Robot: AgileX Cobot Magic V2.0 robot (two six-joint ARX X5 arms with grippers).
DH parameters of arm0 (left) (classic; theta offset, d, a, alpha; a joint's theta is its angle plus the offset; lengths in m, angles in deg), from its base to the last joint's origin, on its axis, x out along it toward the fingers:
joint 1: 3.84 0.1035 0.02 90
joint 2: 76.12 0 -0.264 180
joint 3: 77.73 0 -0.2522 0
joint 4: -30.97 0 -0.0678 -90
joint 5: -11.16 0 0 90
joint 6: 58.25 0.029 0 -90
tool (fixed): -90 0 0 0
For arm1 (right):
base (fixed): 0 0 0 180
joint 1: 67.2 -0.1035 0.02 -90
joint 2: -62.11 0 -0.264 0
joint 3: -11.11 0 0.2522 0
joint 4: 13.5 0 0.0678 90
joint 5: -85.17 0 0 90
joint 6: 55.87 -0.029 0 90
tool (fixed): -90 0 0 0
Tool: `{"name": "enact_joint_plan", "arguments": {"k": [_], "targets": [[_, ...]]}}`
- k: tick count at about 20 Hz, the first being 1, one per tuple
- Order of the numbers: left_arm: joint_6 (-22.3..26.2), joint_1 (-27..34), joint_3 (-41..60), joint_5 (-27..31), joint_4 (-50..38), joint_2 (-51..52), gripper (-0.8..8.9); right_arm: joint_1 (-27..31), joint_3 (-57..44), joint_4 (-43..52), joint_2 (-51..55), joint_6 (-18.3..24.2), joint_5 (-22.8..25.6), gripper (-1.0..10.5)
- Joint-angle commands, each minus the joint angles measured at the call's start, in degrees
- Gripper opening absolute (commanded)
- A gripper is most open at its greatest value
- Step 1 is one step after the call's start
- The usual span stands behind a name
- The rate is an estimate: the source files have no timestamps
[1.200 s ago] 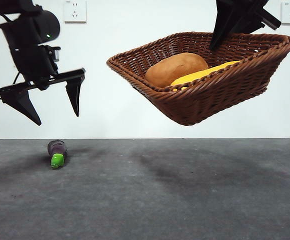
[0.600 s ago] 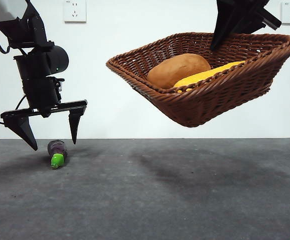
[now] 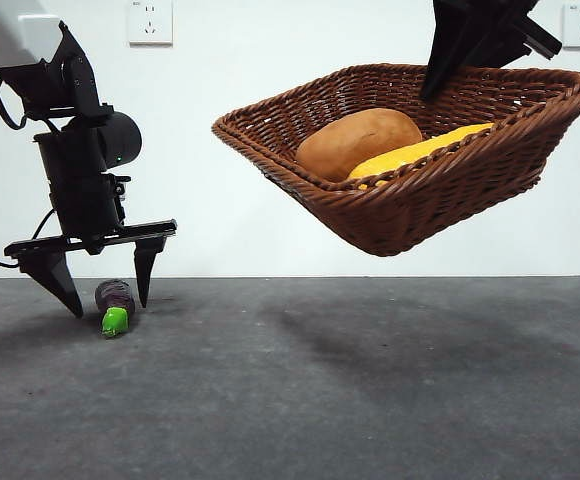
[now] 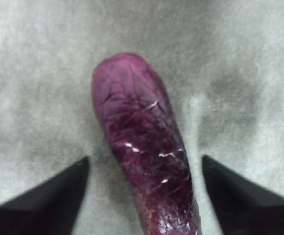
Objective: Help me put the vegetables on the table into the basket
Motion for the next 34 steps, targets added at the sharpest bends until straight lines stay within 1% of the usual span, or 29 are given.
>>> {"name": "enact_joint_plan", "arguments": {"k": [1,4,5,7,9,11,14,15,18,19,21,22,23,24,25,27,30,32,34], "targets": [[-0.2,0.1,0.1,0.1,-0.1,-0.7,1.61,0.0,0.0,0.7,0.5,0.2,-0.6,-0.1],[-0.1,0.1,0.1,-1.7,-1.3,-0.7,0.16,0.0,0.0,0.9,0.5,0.2,-0.6,-0.1],[0.0,0.1,0.1,-2.7,-1.9,-0.7,-0.08,0.0,0.0,1.1,0.5,0.2,-0.6,-0.1],[1.9,0.1,0.0,-4.7,-2.0,-0.7,-0.08,0.0,0.0,1.6,0.5,0.2,-0.6,-0.1],[5.7,0.8,0.0,-9.2,-1.8,0.2,-0.08,0.0,0.0,1.5,0.4,0.0,-0.6,-0.1],[8.5,1.7,0.0,-12.4,-1.8,3.7,-0.08,0.0,-0.1,1.6,0.1,-0.7,-0.1,-0.1],[12.7,3.7,0.0,-17.1,-1.7,12.5,-0.08,0.0,-0.1,1.6,-1.0,-1.8,0.3,-0.1],[14.1,4.5,0.0,-19.2,-1.6,15.8,-0.08,0.0,-0.1,1.8,-1.8,-2.7,0.4,-0.1],[15.6,7.0,1.6,-25.3,-1.4,25.7,-0.08,-0.1,-0.1,2.0,-5.0,-4.3,0.4,-0.1],[16.1,7.8,3.7,-26.3,-1.3,28.8,-0.08,-0.1,-0.1,2.3,-6.0,-4.6,0.4,-0.1],[16.4,9.0,12.0,-29.5,-3.3,35.2,-0.08,-0.2,-0.2,3.8,-7.9,-6.4,0.2,-0.1],[15.7,9.3,17.9,-31.5,-5.9,38.6,-0.08,-0.2,-0.2,4.1,-8.6,-7.0,0.0,-0.1],[13.8,9.3,23.7,-34.3,-9.2,42.1,-0.08,-0.3,-0.4,4.3,-9.1,-7.5,-0.9,-0.1],[10.8,9.2,29.0,-36.6,-13.1,45.3,-0.08,-1.0,-0.7,4.6,-9.6,-8.0,-1.2,-0.1],[7.9,8.5,33.4,-38.7,-16.7,48.0,-0.08,-1.6,-1.3,5.7,-9.9,-9.0,-1.3,-0.1],[3.3,4.8,38.8,-40.1,-21.7,51.6,-0.08,-3.6,-4.1,8.7,-9.9,-11.0,-1.3,-0.1],[-3.0,-3.3,40.9,-39.7,-28.5,52.1,-0.08,-7.0,-8.7,13.5,-9.9,-14.5,-1.3,-0.1],[-7.2,-9.5,40.9,-35.9,-34.1,50.7,-0.08,-8.8,-10.4,14.8,-9.9,-15.6,-1.3,-0.1],[-12.4,-13.2,40.9,-34.3,-40.1,47.2,-0.08,-9.8,-10.7,15.6,-9.9,-16.9,-1.4,-0.1]]}}
